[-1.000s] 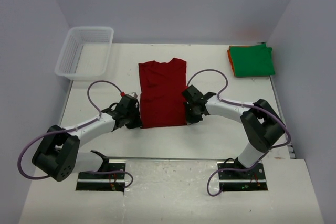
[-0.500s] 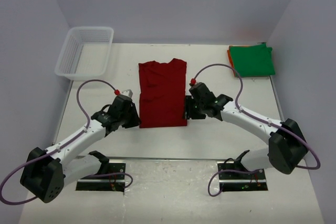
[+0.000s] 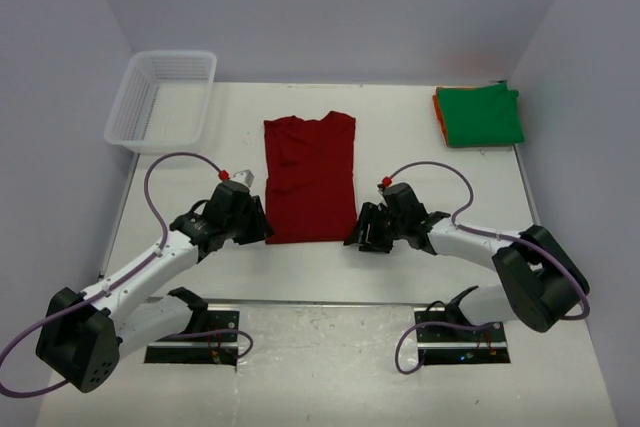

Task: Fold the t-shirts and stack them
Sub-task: Grab one side of the 2/3 rectangular tshirt with both arms

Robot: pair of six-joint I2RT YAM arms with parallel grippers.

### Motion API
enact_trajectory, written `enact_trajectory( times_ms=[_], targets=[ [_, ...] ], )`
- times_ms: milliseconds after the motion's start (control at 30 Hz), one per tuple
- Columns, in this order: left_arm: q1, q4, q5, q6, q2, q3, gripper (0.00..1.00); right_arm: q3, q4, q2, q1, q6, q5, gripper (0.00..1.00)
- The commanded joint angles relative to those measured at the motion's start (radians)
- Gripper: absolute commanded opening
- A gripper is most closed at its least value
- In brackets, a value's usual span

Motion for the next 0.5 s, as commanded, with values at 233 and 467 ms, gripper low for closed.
enact_trajectory(
  times_ms=[233, 467],
  targets=[
    [-0.006, 0.012, 0.022, 0.004, -0.019, 0.018, 0.36, -0.003, 0.149, 0.088, -0.032, 0.082, 0.025, 0.5],
    [-0.006, -0.006, 0.024, 0.007, -0.03, 0.024, 0.36, 0.008, 0.121, 0.14, -0.043, 0.091, 0.084, 0.49]
  ],
)
